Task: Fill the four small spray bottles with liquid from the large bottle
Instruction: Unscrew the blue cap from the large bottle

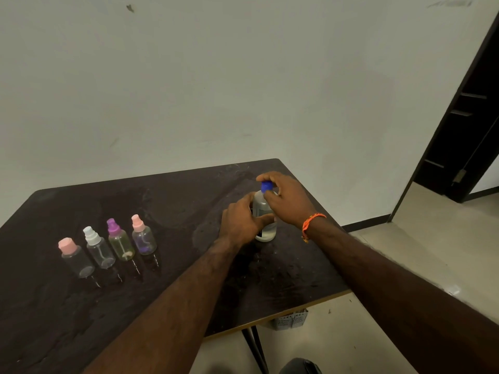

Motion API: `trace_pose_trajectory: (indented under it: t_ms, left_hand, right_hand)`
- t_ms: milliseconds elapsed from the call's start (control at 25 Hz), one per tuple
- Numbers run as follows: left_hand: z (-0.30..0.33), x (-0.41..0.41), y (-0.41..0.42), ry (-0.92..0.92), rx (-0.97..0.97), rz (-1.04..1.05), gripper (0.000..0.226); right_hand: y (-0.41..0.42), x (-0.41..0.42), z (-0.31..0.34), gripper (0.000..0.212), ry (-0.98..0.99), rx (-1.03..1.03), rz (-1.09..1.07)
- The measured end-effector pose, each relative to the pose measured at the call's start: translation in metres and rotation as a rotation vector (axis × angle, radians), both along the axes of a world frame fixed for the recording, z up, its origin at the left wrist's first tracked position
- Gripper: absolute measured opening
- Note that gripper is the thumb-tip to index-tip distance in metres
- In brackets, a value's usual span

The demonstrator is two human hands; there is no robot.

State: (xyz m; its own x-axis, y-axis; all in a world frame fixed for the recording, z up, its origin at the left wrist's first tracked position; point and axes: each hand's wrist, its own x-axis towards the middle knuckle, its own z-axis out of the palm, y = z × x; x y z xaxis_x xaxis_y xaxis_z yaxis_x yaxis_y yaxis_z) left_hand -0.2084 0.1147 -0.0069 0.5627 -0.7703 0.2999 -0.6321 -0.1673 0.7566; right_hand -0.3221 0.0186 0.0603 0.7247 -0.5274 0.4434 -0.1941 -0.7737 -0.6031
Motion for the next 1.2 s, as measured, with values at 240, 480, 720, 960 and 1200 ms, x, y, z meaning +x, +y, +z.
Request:
trace_pose_trajectory:
  t_ms: [240, 480, 720, 960, 1200]
  left_hand:
    - [0.0, -0.001, 0.001, 0.013, -0.012, -0.002, 0.078]
    - [0.0, 0.0, 0.001, 0.015, -0.007, -0.018, 0.083]
    - [0.0, 0.0, 0.002, 0.014, 0.004, -0.001, 0.079]
    - [-0.003, 0.002, 0.001, 0.0, 0.002, -0.012, 0.074]
    - [-0.005, 0.005, -0.001, -0.002, -0.025, 0.004, 0.076]
  right_hand:
    - [-0.001, 0.0, -0.003, 0.033, -0.017, -0.019, -0.056]
    - [-0.004, -0.001, 0.005, 0.044, 0.098, -0.036, 0.045]
    - [-0.006, -0.003, 0.003, 0.035, 0.059, -0.035, 0.0]
    - [-0.007, -0.006, -0.001, 0.037, 0.053, -0.026, -0.005]
    - [-0.023, -0.021, -0.003, 0.03, -0.201, 0.082, -0.177]
